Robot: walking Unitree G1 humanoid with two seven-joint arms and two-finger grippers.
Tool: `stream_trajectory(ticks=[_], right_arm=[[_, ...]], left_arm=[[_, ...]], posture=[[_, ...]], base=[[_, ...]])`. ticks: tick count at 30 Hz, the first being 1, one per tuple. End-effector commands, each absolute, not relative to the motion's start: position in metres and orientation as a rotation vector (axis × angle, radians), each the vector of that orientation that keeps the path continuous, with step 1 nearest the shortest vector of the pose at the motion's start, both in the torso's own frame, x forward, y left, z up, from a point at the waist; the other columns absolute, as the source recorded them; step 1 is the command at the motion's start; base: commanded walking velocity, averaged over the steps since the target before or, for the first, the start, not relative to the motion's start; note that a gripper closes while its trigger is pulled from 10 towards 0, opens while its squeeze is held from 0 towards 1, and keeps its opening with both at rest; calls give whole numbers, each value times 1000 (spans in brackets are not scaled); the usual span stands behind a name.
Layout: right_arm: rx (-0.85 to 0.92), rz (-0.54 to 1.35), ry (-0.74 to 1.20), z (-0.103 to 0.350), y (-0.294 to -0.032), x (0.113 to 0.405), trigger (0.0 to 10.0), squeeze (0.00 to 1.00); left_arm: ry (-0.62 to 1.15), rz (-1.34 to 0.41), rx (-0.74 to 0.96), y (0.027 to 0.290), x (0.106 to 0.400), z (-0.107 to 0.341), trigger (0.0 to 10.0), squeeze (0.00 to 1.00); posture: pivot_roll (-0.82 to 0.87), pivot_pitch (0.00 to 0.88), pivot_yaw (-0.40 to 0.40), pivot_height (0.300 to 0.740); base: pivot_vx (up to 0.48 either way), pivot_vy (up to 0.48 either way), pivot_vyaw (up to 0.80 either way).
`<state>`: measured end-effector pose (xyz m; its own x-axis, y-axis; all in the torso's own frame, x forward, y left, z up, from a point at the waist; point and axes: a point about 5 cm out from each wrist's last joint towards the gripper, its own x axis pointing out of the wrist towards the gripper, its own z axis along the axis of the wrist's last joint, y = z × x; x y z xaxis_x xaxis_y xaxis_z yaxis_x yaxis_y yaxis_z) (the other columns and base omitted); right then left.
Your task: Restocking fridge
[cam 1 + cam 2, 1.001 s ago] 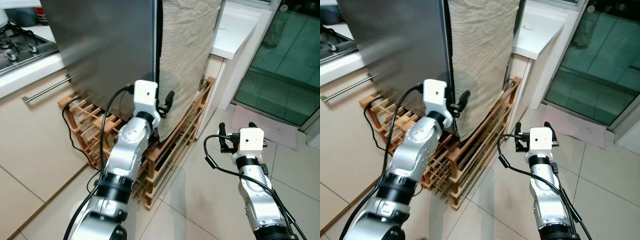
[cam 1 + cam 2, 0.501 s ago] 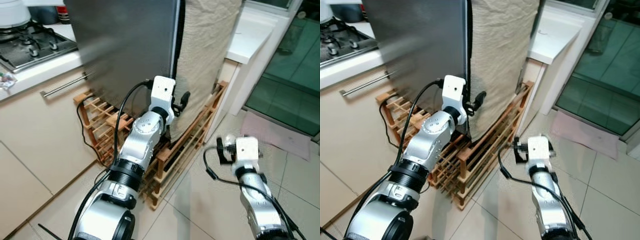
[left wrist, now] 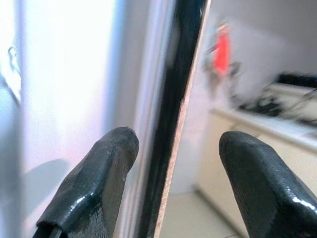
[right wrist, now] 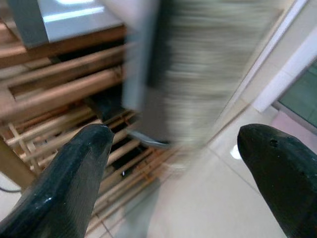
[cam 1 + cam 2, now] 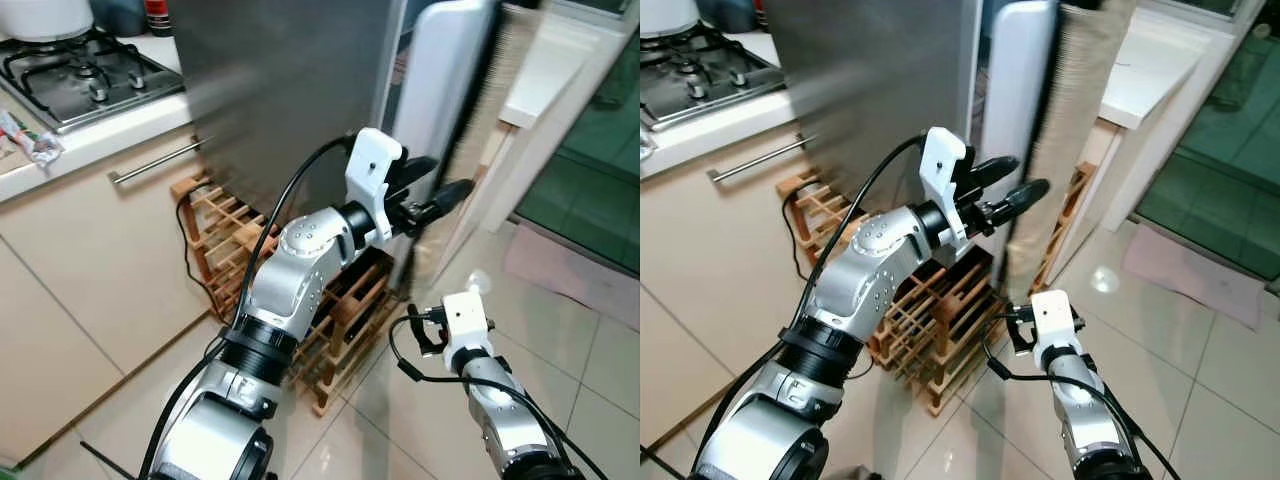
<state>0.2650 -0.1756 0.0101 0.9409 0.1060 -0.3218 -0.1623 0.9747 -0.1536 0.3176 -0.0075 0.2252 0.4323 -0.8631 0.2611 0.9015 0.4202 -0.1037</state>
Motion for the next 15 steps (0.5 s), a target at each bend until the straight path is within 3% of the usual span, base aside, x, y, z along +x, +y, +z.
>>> stream_trajectory(ticks=[1,6,9,15], right_arm=[[-185,139,336,7,-179,263,10000,0],[-187,187,336,6,-171,263,10000,0],[-166,219,290,13,-160,267,10000,0],[-127,194,212,26,-159,274,10000,0]], left_arm=[[-182,-1165,-307,-13,311,232,10000,0],[-151,-1125,-294,2,311,223,10000,0],[-93,-889,-139,30,321,191,10000,0],[-7,-520,-102,77,331,156,10000,0]], posture=[[-100,0,-42,740],[-93,0,-40,740],[-83,0,-37,740],[-73,0,-38,740]], base=[[0,0,0],[0,0,0],[0,0,0],[0,0,0]])
